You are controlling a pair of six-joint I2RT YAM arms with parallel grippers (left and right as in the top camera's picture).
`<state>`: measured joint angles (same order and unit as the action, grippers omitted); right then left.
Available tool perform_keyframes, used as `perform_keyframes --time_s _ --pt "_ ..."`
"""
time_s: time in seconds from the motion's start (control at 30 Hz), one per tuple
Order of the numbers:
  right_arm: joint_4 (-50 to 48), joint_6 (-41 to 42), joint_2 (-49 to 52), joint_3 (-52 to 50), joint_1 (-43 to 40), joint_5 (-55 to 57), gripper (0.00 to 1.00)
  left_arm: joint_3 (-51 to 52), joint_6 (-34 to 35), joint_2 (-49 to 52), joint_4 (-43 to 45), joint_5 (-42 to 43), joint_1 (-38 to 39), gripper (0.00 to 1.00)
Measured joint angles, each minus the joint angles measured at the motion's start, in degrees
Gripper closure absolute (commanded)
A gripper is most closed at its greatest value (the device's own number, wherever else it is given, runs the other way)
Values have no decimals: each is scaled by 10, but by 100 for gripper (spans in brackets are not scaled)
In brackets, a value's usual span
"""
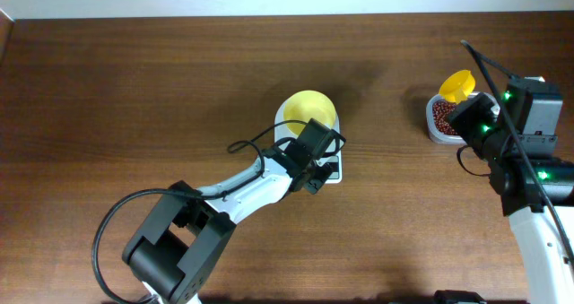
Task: Scoop item into bowl and weigh 50g on scale
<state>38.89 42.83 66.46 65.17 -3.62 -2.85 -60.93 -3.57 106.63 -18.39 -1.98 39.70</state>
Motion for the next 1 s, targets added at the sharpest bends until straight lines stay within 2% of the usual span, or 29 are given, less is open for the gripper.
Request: perform_keyframes --time_s 0.23,0.43,0.53,0.6,0.63,0.7,0.73,0.77,0.83,0.9,1.0 --pt "1 0 0 0 0 0 96 -8 0 -14 -36 -5 0 100" --pt "11 0 0 0 0 0 96 1 5 -210 -44 -12 -31 100" --pt "14 0 0 0 0 0 96 1 33 -267 -61 26 -140 100" --pt "14 0 0 0 0 0 96 1 51 -271 -96 47 -238 100" --pt "13 0 0 0 0 0 96 1 52 -271 -101 50 -257 99" --pt "14 0 0 0 0 -5 96 1 56 -271 -125 59 -322 92" --pt "14 0 0 0 0 -10 96 1 62 -271 -124 57 -364 86" --pt "14 0 0 0 0 -13 96 1 63 -271 -122 56 -389 73" --pt "25 0 0 0 0 -14 96 1 66 -271 -121 53 -466 64" --pt "30 0 0 0 0 -16 96 1 67 -271 -121 51 -515 2" --pt "30 0 0 0 0 -16 96 1 67 -271 -133 50 -533 1"
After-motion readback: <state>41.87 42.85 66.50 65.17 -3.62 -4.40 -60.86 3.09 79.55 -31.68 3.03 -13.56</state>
